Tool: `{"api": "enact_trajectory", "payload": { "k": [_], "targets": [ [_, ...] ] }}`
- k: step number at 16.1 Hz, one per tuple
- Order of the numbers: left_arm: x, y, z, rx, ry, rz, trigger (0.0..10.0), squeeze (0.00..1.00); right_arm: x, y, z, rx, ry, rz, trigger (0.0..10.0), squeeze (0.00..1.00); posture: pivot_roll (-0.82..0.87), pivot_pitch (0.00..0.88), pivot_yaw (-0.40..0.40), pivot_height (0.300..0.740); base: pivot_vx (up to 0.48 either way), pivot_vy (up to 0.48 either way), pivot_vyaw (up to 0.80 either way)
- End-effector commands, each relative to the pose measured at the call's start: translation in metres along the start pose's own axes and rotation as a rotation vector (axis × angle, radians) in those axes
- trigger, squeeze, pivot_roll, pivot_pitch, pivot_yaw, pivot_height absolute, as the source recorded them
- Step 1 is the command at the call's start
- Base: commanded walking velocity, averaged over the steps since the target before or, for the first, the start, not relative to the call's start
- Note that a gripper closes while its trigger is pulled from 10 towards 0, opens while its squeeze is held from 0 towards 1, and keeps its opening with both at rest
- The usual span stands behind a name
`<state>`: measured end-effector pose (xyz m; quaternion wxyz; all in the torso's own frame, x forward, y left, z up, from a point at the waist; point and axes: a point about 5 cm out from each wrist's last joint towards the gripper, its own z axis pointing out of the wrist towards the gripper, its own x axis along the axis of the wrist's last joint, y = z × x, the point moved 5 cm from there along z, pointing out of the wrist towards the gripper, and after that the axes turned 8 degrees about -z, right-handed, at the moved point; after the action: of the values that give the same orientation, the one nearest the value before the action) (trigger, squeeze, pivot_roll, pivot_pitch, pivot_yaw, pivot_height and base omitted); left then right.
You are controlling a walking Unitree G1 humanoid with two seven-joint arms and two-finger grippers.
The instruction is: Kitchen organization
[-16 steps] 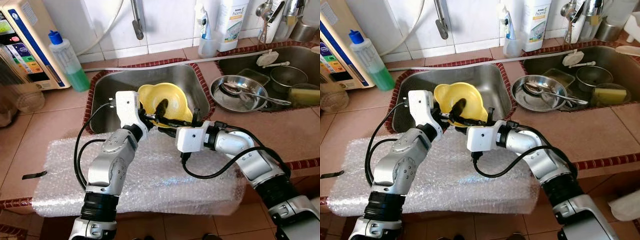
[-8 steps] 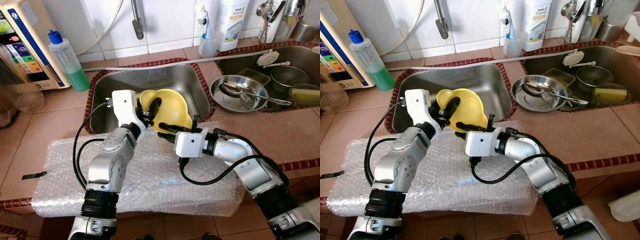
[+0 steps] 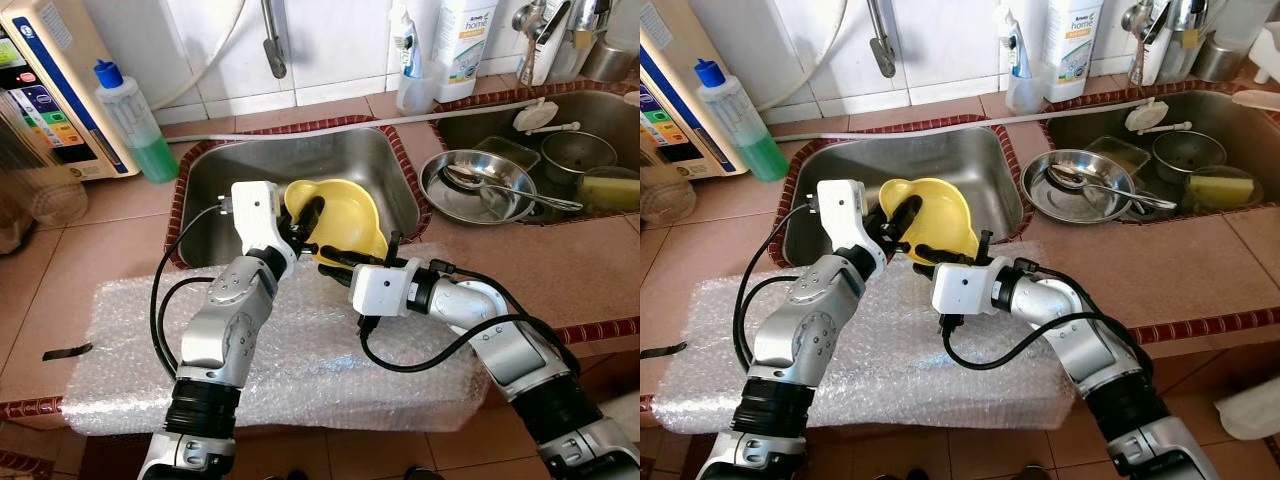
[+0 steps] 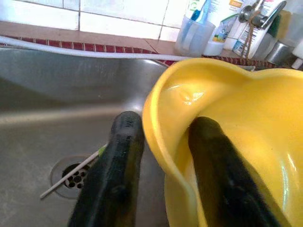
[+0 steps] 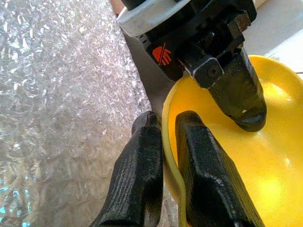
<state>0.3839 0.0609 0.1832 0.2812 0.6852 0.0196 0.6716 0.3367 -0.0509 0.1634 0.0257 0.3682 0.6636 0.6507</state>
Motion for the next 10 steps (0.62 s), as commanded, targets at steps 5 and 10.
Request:
{"api": "enact_trajectory", "payload": {
  "k": [5, 10],
  "targets": [
    [0.020, -0.049, -0.007, 0.225, 0.086, 0.074, 0.0, 0.00, 0.010, 0.003, -0.002, -0.046, 0.023, 0.014, 10.0, 1.00, -0.33, 0.164, 0.153, 0.740, 0.000, 0.000, 0.00],
    [0.023, -0.062, -0.007, 0.298, 0.102, 0.097, 0.0, 0.00, 0.015, 0.018, -0.007, -0.148, 0.031, 0.045, 10.0, 1.00, -0.33, 0.167, 0.152, 0.740, 0.000, 0.000, 0.00]
  ]
}}
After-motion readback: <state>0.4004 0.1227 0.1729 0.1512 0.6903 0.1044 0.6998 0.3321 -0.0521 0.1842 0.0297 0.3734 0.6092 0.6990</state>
